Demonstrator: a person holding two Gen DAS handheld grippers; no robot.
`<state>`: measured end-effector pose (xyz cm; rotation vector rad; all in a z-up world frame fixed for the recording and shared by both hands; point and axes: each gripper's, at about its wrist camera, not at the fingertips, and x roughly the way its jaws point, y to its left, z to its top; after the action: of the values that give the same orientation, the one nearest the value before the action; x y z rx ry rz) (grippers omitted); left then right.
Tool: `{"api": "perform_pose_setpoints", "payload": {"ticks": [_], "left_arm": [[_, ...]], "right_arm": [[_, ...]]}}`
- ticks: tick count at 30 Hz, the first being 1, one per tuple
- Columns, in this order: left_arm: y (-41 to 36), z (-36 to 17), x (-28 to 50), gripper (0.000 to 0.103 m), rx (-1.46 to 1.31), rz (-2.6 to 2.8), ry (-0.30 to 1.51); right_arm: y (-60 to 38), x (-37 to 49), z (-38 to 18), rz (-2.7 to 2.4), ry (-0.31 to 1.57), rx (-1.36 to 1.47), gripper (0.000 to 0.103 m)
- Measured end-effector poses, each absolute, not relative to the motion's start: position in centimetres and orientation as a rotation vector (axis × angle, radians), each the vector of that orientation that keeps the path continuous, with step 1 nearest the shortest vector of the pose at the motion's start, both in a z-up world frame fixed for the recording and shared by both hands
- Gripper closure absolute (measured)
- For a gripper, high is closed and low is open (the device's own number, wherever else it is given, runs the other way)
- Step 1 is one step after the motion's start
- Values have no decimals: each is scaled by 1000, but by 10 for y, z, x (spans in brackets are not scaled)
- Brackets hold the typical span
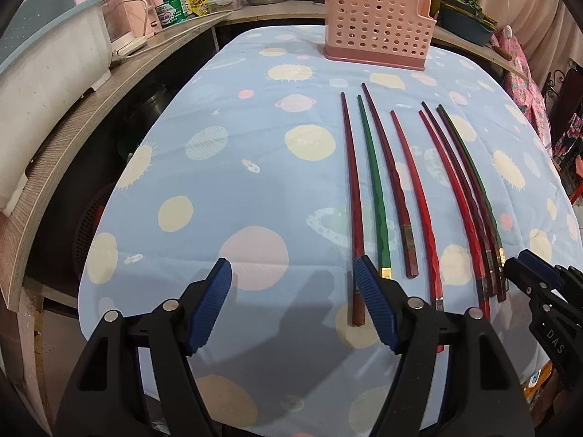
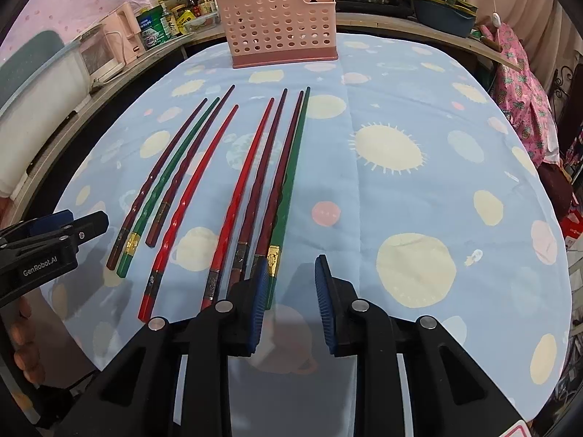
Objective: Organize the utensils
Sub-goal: 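Return left gripper to a dark-red chopstick while right gripper approaches a green chopstick, then close left gripper on the dark-red chopstick while right gripper grasps the green chopstick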
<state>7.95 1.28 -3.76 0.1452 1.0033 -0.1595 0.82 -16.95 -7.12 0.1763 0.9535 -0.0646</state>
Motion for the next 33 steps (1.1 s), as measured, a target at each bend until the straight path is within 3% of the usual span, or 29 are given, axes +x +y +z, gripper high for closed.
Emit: {"api": "perform_pose_setpoints", "payload": {"ticks": [5,13,24,28,33], "left_arm": [[11,-42,77,36,153,-159,1008],[13,-44,75,36,136,-175,1018],[5,-56,73,37,130,-208,1055],[7,-56,73,45,127,-206,1052],[10,-54,72,70,122,-209,1051]], "right_arm": [[-164,8,-74,-53,964,167,82],[-171,7,-78,-68,969,189,95],[-181,5,-78,-96,966,212,96],[-183,4,-78,-100,966,217,96],[-184,3,-77,-101,963,224,96]]}}
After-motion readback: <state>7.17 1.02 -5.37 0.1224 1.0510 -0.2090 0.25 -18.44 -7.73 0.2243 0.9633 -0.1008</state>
